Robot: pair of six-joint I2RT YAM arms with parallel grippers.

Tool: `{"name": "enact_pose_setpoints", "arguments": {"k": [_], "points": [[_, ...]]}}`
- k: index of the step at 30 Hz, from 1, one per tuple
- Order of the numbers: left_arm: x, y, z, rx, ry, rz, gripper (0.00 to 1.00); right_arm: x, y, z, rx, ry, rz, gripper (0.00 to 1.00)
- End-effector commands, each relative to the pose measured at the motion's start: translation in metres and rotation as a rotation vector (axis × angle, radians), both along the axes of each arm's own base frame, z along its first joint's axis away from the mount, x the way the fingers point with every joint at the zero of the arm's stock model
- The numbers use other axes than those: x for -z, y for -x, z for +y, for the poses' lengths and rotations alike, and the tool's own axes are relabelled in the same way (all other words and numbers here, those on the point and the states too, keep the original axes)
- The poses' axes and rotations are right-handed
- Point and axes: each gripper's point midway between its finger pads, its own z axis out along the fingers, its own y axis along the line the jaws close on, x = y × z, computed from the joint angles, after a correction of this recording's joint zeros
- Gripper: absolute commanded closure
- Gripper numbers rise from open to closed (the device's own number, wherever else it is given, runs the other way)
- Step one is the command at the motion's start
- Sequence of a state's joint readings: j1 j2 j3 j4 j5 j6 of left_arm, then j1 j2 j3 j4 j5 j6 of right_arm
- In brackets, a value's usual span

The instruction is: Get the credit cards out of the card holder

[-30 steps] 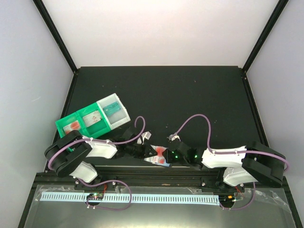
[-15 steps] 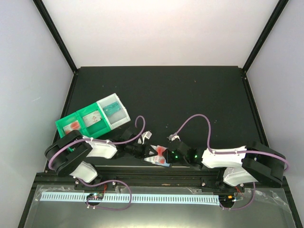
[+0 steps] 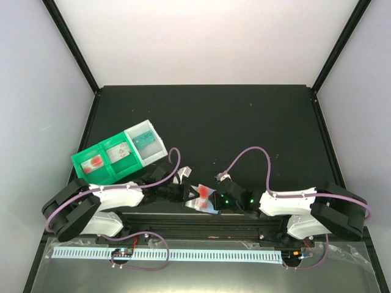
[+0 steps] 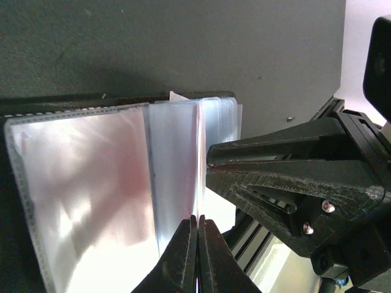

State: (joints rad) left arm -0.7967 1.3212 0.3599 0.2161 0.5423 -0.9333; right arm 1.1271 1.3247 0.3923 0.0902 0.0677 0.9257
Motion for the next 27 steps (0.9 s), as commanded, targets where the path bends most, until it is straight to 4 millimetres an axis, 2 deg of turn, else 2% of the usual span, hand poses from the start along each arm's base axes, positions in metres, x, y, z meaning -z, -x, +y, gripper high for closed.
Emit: {"name": "enact_pose_setpoints", "arguments": {"k": [1, 9, 13, 17, 20, 27], "points": [[-0.009, -0.011, 0.006, -0.031, -0.031, -0.064, 0.98, 0.003, 0.001, -0.001, -0.007, 0.018, 0.003, 0.85], [-0.023, -0.011, 0.015, -0.022, -0.054, -0.126, 0.98, -0.007, 0.0, -0.001, -0.028, -0.002, -0.036, 0.85], [-0.029, -0.006, 0.021, -0.008, -0.06, -0.151, 0.98, -0.022, 0.001, -0.001, -0.059, -0.018, -0.071, 0.84], [-0.041, -0.001, 0.027, 0.02, -0.07, -0.188, 0.98, -0.048, 0.004, 0.0, -0.117, -0.037, -0.12, 0.82], [-0.055, 0.006, 0.028, 0.058, -0.042, -0.223, 0.98, -0.076, 0.01, 0.004, -0.203, -0.058, -0.165, 0.8], [-0.089, 0.033, 0.025, 0.206, 0.071, -0.279, 0.98, -0.132, 0.031, 0.008, -0.383, -0.131, -0.235, 0.74]]}}
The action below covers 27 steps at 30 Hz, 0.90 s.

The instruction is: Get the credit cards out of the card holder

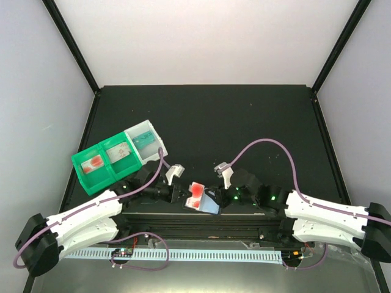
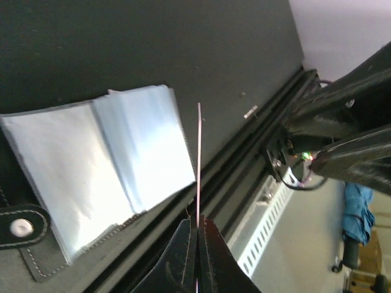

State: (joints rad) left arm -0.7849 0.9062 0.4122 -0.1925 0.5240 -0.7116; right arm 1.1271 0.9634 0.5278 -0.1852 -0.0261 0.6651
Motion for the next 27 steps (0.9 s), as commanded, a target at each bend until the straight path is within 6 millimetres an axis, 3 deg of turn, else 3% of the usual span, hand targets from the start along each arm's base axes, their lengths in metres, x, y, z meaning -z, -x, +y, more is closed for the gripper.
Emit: {"name": "enact_pose_setpoints", "arguments": {"k": [1, 11, 22, 27], "points": [[-0.029, 0.018, -0.002, 0.129, 0.057, -0.057, 0.98, -0.022, 0.021, -0.003, -0.155, 0.023, -0.034, 0.73], [-0.049, 0.05, -0.011, 0.319, 0.208, -0.047, 0.97, -0.06, 0.047, 0.0, -0.323, -0.026, -0.023, 0.63], [-0.077, 0.074, -0.01, 0.435, 0.355, -0.098, 0.98, -0.055, 0.049, 0.01, -0.371, -0.044, 0.043, 0.6], [-0.079, 0.075, -0.009, 0.438, 0.361, -0.116, 0.98, -0.062, 0.054, 0.016, -0.408, -0.125, 0.066, 0.68]]}}
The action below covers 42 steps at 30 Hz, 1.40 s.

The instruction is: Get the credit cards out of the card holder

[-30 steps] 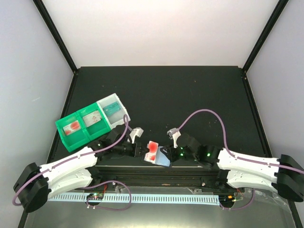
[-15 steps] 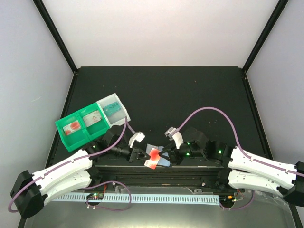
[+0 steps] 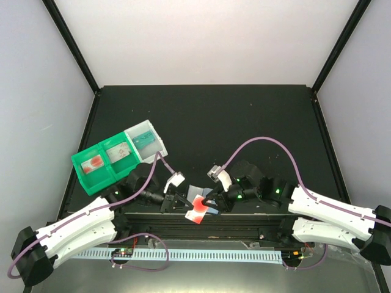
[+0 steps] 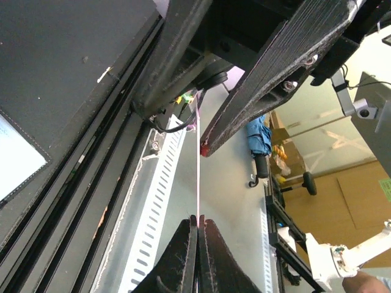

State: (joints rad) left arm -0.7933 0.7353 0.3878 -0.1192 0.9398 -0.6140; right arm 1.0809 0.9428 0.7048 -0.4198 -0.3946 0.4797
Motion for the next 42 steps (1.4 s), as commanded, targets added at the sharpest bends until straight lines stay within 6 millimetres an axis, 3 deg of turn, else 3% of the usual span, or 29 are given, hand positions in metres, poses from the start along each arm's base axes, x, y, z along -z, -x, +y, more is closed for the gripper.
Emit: {"name": "enact_pose_setpoints", "arguments": {"k": [1, 7, 10, 15, 16, 17, 19, 23, 25, 30, 34, 39, 42], "points": [[-0.01, 0.006, 0.0, 0.037, 0.045, -0.031, 0.98, -0.015, 0.005, 0.008, -0.051, -0.1, 0.023, 0.71], [-0.007, 0.005, 0.0, 0.033, 0.036, -0.038, 0.98, -0.019, 0.013, 0.011, -0.089, -0.157, 0.06, 0.89], [-0.007, 0.001, 0.0, 0.011, 0.028, -0.057, 0.91, -0.021, 0.013, 0.011, -0.088, -0.173, 0.062, 0.99], [-0.01, -0.004, 0.002, -0.034, 0.013, -0.08, 0.79, -0.025, 0.006, 0.009, -0.038, -0.173, 0.053, 0.99], [-0.013, -0.007, 0.003, -0.051, 0.011, -0.088, 0.74, -0.027, 0.003, 0.008, -0.02, -0.171, 0.049, 0.99], [-0.016, -0.009, 0.005, -0.073, 0.01, -0.101, 0.61, -0.028, 0.001, 0.007, -0.002, -0.172, 0.044, 0.99], [-0.022, -0.016, 0.008, -0.13, -0.001, -0.128, 0.48, -0.032, -0.004, 0.004, 0.035, -0.179, 0.038, 0.99], [-0.04, -0.029, 0.02, -0.258, -0.01, -0.192, 0.1, -0.046, -0.018, 0.0, 0.138, -0.218, 0.023, 0.99], [-0.051, -0.037, 0.028, -0.341, -0.003, -0.22, 0.02, -0.057, -0.027, -0.002, 0.203, -0.255, 0.019, 0.99], [-0.077, -0.051, 0.045, -0.503, 0.064, -0.243, 0.01, -0.087, -0.052, -0.003, 0.361, -0.354, 0.036, 0.99], [-0.084, -0.059, 0.054, -0.598, 0.111, -0.202, 0.01, -0.115, -0.068, 0.001, 0.452, -0.485, 0.068, 0.99], [-0.09, -0.063, 0.056, -0.644, 0.173, -0.148, 0.03, -0.138, -0.077, 0.011, 0.479, -0.592, 0.106, 0.99], [-0.095, -0.064, 0.052, -0.644, 0.224, -0.103, 0.09, -0.144, -0.079, 0.016, 0.479, -0.646, 0.144, 0.99]]}}
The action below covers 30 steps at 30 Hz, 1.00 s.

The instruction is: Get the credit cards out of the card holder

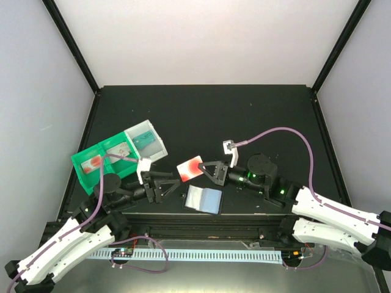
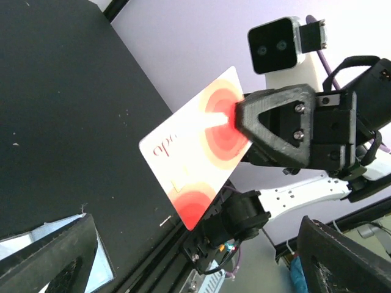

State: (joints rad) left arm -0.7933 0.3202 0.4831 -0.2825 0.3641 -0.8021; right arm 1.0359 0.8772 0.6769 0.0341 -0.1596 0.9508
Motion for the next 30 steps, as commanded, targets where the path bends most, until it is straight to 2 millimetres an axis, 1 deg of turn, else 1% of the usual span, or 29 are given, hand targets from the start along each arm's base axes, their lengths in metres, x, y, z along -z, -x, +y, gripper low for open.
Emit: {"name": "enact_pose_setpoints", "arguments": {"k": [1, 4, 7, 13, 16, 18, 20, 27, 30], "points": [[-0.014, -0.007, -0.002, -0.034, 0.126, 0.058, 0.12, -0.043, -0.011, 0.006, 0.044, -0.196, 0.012, 0.99], [-0.018, -0.007, -0.006, -0.017, 0.196, 0.094, 0.24, -0.042, -0.014, 0.01, 0.045, -0.233, 0.027, 0.99], [-0.022, -0.008, -0.01, 0.008, 0.271, 0.107, 0.35, -0.033, -0.017, 0.013, 0.055, -0.234, 0.052, 0.99], [-0.027, -0.008, -0.012, 0.021, 0.306, 0.103, 0.59, -0.019, -0.017, 0.021, 0.032, -0.241, 0.089, 0.99], [-0.029, -0.008, -0.011, 0.017, 0.321, 0.101, 0.75, -0.015, -0.017, 0.02, 0.035, -0.243, 0.094, 0.99], [-0.026, -0.01, -0.008, -0.006, 0.317, 0.114, 0.87, -0.013, -0.019, 0.019, 0.044, -0.236, 0.092, 0.99], [-0.023, -0.012, -0.005, -0.03, 0.317, 0.119, 0.98, -0.009, -0.019, 0.019, 0.051, -0.225, 0.092, 0.99], [-0.016, -0.016, 0.002, -0.077, 0.31, 0.129, 0.99, 0.001, -0.019, 0.019, 0.049, -0.206, 0.094, 0.98], [-0.011, -0.017, 0.002, -0.086, 0.285, 0.131, 0.98, 0.005, -0.019, 0.02, 0.048, -0.185, 0.088, 0.92]]}}
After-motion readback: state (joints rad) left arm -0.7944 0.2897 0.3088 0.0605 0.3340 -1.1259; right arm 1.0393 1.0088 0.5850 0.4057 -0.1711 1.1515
